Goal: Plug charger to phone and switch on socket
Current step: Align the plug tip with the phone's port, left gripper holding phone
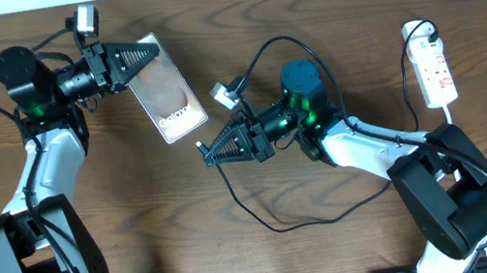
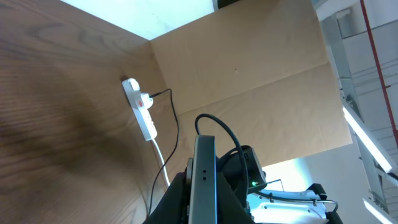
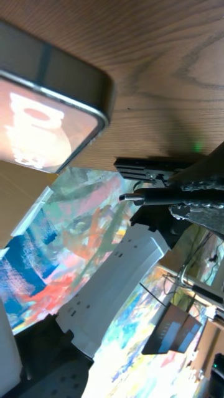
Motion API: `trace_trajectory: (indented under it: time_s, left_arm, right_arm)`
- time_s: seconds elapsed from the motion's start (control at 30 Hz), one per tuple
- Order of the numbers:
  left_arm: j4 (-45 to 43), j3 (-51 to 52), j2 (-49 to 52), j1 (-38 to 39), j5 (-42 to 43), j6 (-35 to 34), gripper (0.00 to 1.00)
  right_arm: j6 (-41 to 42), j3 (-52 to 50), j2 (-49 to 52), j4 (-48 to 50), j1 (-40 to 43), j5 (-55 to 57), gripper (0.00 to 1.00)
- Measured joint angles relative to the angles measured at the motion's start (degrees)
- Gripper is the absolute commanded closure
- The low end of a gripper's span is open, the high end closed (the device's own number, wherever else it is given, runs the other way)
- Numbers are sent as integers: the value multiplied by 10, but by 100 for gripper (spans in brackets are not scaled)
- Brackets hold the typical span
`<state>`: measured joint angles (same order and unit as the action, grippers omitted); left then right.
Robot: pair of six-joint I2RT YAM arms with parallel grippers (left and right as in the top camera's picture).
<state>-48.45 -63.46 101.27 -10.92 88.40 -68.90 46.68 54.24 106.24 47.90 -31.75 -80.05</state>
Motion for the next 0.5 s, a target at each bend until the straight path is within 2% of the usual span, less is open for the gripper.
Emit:
trace_trajectory:
  time_s: [0.5]
  left_arm:
    - [0,0,0,22,-5,2,93]
  right_arm:
    - [-5,0,0,0,0,50,99]
